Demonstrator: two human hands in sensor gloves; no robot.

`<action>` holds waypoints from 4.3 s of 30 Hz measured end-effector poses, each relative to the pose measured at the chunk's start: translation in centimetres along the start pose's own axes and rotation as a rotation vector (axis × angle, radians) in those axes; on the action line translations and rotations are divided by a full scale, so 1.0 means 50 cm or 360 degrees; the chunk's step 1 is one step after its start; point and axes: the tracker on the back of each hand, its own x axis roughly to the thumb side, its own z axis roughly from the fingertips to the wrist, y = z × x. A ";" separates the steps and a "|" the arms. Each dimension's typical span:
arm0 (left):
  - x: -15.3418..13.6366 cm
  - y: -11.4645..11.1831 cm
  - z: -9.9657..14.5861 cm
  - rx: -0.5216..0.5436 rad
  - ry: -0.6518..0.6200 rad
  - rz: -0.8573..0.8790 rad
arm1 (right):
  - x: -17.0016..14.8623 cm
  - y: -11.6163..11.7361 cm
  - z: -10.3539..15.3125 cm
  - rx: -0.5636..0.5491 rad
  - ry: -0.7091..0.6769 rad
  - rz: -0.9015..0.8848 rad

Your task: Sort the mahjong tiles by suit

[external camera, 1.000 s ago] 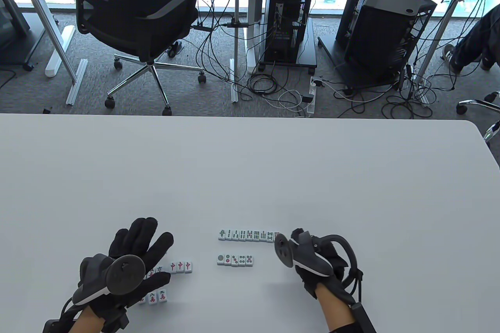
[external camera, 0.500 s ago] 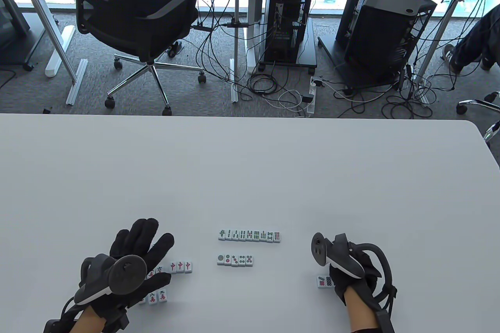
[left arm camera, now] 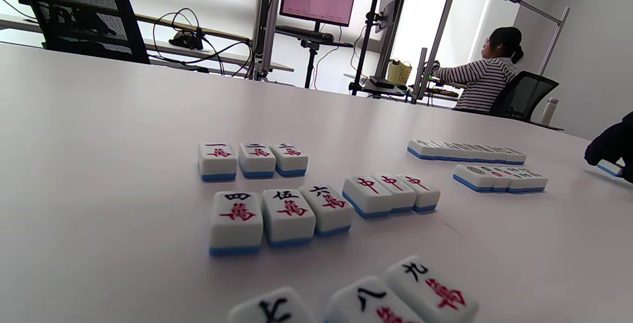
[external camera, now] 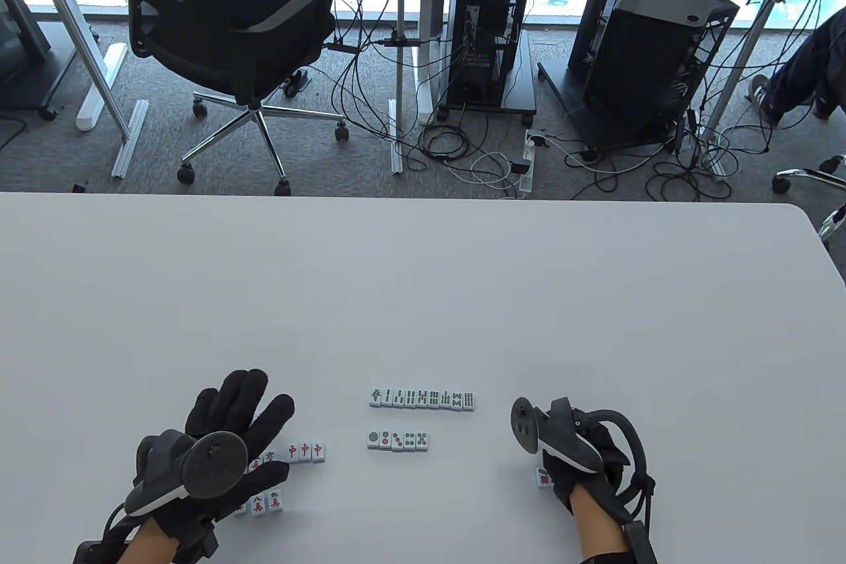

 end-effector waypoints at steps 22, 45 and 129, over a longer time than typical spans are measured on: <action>-0.001 0.001 0.001 0.0024 -0.0016 0.0014 | 0.268 -0.062 -0.016 -0.0037 -0.0492 0.0025; 0.001 0.001 0.003 0.0002 -0.0015 -0.0010 | 0.011 -0.015 0.061 0.0392 -0.0090 -0.0023; 0.005 0.008 0.002 0.0003 0.0001 -0.0004 | 0.119 -0.039 0.033 0.0055 -0.0289 0.0061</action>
